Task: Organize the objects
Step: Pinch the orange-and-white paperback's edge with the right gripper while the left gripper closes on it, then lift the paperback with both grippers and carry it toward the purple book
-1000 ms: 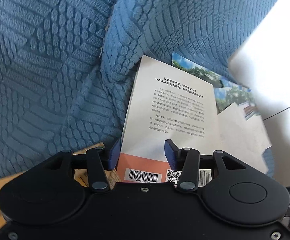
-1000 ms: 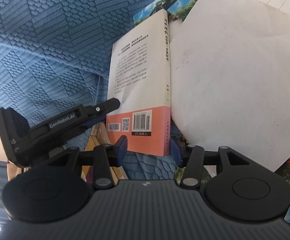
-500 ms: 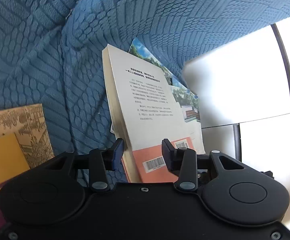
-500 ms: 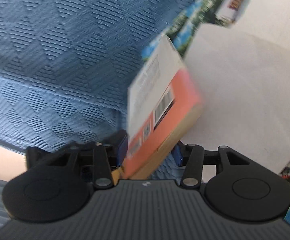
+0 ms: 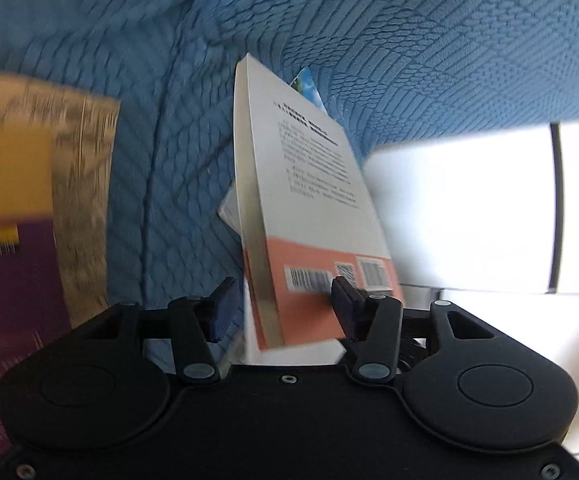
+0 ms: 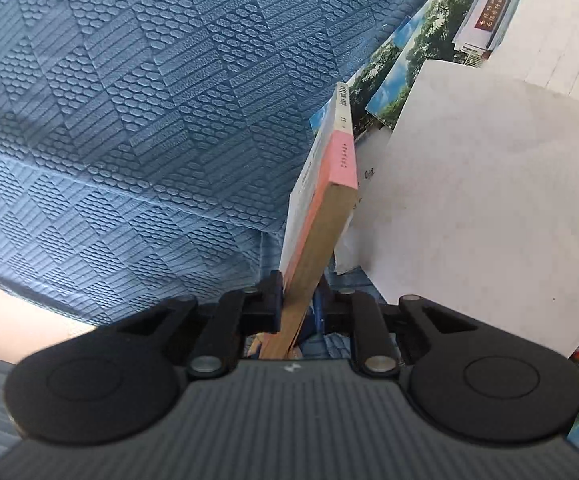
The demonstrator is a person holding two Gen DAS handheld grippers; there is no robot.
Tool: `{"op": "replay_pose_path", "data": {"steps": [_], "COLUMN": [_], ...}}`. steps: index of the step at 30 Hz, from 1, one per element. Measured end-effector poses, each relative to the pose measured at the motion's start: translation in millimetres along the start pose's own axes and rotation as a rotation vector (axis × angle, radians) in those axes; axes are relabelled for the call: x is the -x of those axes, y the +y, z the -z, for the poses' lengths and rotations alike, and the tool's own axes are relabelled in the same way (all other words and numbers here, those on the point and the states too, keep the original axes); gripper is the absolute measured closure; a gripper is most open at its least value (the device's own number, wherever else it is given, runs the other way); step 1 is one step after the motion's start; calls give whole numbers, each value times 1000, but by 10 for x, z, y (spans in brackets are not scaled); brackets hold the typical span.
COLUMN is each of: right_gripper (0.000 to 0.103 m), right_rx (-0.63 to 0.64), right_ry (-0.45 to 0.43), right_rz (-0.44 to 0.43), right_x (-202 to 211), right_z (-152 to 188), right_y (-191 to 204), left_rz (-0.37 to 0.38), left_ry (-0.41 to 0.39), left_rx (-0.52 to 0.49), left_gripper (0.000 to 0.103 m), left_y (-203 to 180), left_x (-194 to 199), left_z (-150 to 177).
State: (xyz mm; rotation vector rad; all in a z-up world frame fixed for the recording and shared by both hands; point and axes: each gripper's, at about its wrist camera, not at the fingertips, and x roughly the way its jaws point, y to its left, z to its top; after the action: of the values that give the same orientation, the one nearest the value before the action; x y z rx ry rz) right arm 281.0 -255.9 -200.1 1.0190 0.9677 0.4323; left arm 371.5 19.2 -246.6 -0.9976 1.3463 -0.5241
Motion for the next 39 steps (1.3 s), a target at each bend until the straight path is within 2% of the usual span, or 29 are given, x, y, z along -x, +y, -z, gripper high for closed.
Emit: {"op": "replay_pose_path", "data": {"steps": [5,10,14,17,22,30,34,35,37,39], "right_gripper": [84,83,74,66,61,61,61,65,72,73], "right_rx": [-10,-67,-131,-158,-197,-220,-179,-160,-60,33], "right_ry": [11,1,19,39,22,4,8,2,-18,-33], "right_rz": [-6,-7,10,42,78,58,22,22,46,59], "right_x": [-17,-41,-36,-72,-74,-19,-18,-11,30,61], "right_z": [8,3,2,-4,-32,-54,-54,-51,-30,-8], "right_y": [8,-35,-133,-172,-234,-318,-264,-234,-105,51], "left_rz": [44,49,44,15,-1,-7,-9,-8,-7,5], "left_ry": [-51,-76,-76,-77,-88,-123,-139,-142,-144,-157], "left_rx": [123,126,100,71,46,33,26,21,22,24], "left_gripper": [71,82,89,90,91,90,89,88,87,86], "left_y": [103,68,-6,-38,-55,-61,-65,-69,-78,-88], "left_x": [21,21,45,85,167,392,474,494,534,602], "left_z": [39,54,41,83,140,223,274,288,319,360]}}
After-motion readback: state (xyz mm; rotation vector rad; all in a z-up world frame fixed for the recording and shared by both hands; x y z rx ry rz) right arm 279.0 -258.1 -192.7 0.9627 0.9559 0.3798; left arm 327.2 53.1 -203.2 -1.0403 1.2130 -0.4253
